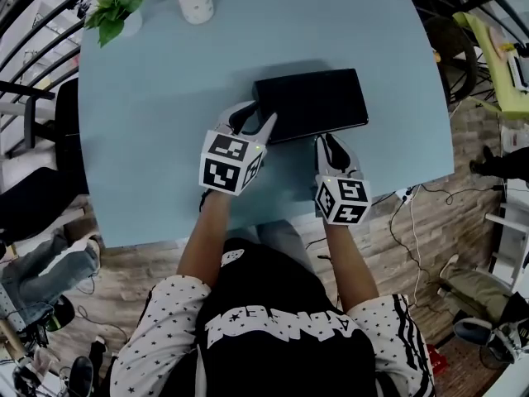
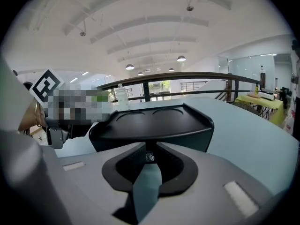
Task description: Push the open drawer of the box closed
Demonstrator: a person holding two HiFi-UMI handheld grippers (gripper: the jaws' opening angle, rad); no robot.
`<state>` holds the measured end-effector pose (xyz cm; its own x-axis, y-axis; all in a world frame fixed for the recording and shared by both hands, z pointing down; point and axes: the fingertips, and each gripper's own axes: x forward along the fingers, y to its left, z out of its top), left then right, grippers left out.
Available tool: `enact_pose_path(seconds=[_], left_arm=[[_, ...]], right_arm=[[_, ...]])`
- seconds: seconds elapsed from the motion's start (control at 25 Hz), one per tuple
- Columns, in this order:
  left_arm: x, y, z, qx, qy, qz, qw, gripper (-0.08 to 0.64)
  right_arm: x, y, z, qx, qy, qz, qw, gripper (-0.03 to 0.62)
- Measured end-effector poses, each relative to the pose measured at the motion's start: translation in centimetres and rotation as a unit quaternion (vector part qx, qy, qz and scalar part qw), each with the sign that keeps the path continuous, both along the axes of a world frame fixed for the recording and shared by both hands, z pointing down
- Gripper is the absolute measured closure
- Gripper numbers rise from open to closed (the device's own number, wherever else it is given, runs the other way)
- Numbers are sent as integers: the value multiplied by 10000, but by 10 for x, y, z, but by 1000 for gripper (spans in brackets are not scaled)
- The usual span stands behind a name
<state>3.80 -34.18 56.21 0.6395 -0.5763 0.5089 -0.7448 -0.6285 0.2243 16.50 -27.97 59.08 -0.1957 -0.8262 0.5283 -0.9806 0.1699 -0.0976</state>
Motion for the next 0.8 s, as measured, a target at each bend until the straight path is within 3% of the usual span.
enact_pose_path(seconds=[0.16,0.4,0.8], left_arm=[[-1,1,-3,11,-123,44,9999,560],[-1,5,-35,627,-297,-34,9976,560],[18,29,-94,1326,-389,477,9893,560]], right_arm=[[10,2,-11,130,-38,107,9999,541],[21,7,-47,623,-195,226,9976,584],[27,17,-112,1471,-645,155,9869,594]])
